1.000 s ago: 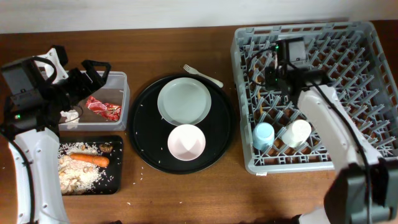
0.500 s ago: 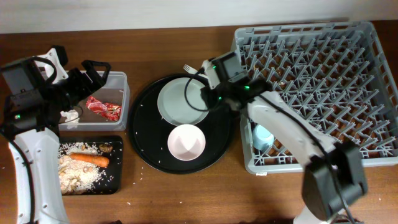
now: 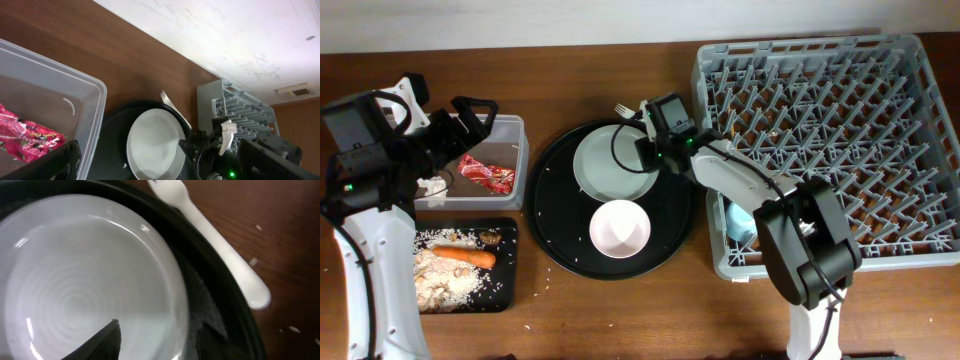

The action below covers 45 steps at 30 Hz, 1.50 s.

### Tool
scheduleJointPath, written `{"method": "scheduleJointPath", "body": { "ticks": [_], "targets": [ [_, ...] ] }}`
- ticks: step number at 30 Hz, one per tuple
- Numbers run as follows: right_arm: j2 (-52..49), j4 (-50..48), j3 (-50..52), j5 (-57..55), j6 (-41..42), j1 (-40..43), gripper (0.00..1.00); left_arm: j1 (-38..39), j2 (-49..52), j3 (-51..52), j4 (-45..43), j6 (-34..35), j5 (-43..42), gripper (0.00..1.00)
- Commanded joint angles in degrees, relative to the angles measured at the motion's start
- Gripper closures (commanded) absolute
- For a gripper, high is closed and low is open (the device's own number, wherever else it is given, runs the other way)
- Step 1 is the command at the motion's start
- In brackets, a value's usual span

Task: Sort waste into correct bins and load items into the dishwasher rack
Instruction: 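Move the right gripper back to the white plate, then stand the white plate upright in the rack with the right gripper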

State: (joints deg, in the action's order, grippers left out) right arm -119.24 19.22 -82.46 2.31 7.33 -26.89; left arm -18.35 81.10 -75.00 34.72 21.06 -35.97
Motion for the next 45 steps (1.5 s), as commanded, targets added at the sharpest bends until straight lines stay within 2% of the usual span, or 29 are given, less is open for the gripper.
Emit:
{"method": "scheduleJointPath", "body": {
  "ticks": [1,5,6,7,8,12,17,18,19,20,22,24,27,31,34,38,39,40,45],
  "targets": [
    [-1.25,2.12,-0.96,-1.44,0.7,0.66,0.49,-0.09,-0.46,-0.15,-0.09,0.35,-0.02,0.01],
    [-4.87,2.4,-0.7,3.93,0.68,0.57,0.49,-0.09,-0.46,-0.15,-0.09,0.35,0.0,0.01],
    [-4.87,2.43,-0.72,5.07,0.68,0.57,0.64,-0.09,-0.46,-0.15,-0.09,0.35,-0.02,0.01],
    [-4.76,2.4,-0.76,5.05,0.68,0.63,0.95,-0.09,-0.46,-0.15,-0.09,0.35,-0.02,0.01],
    [-4.17,2.4,-0.92,5.07,0.68,0.72,0.96,-0.09,-0.46,-0.15,-0.09,0.35,0.0,0.01],
    [1.79,2.45,-2.64,5.07,0.68,0.72,0.96,-0.09,-0.46,-0.15,-0.09,0.35,-0.02,0.01],
    [19.17,5.53,-3.02,4.17,0.66,1.62,0.96,-0.09,-0.46,-0.15,-0.09,0.35,-0.02,0.01],
    [22.4,6.43,-3.02,1.09,0.66,2.8,0.96,-0.09,-0.46,-0.15,-0.09,0.35,-0.02,0.01],
    [26.77,8.48,-3.02,-7.74,0.61,5.09,0.96,-0.09,-0.46,-0.15,-0.09,0.35,-0.02,0.01],
    [30.62,10.14,-3.02,-18.53,-3.13,8.41,0.96,-0.09,-0.46,-0.15,-0.09,0.35,0.0,0.01],
    [34.6,10.36,-3.02,-31.93,-16.28,15.08,0.96,-0.09,-0.46,-0.15,-0.09,0.35,0.0,0.01],
    [34.62,7.26,-2.99,-39.21,-28.11,23.98,0.96,-0.09,-0.46,-0.15,-0.09,0.35,0.0,0.01],
    [31.39,2.27,-2.99,-39.1,-30.01,33.42,0.96,-0.09,-0.46,-0.15,-0.09,0.35,-0.02,0.01],
    [21.18,2.4,-2.95,-39.26,-39.95,33.94,0.96,-0.09,-0.46,-0.15,-0.09,0.35,0.0,0.01],
    [16.81,2.36,-2.95,-38.97,-39.91,32.0,0.96,-0.09,-0.46,-0.15,-0.09,0.35,-0.02,0.01],
    [16.0,2.4,-2.95,-38.95,-39.91,30.34,0.96,-0.09,-0.46,-0.15,-0.09,0.35,-0.02,0.01],
    [16.0,2.36,-2.95,-38.97,-39.93,29.44,0.91,-0.09,-0.46,-0.15,-0.09,0.33,0.0,0.01],
    [16.0,2.32,-2.95,-38.99,-39.93,28.52,0.61,-0.09,-0.46,-0.15,-0.09,0.35,-0.02,0.01],
    [18.25,-0.85,-3.02,-42.88,-39.91,26.05,0.55,-0.09,-0.46,-0.15,-0.09,0.35,-0.02,0.01]
  ]
}}
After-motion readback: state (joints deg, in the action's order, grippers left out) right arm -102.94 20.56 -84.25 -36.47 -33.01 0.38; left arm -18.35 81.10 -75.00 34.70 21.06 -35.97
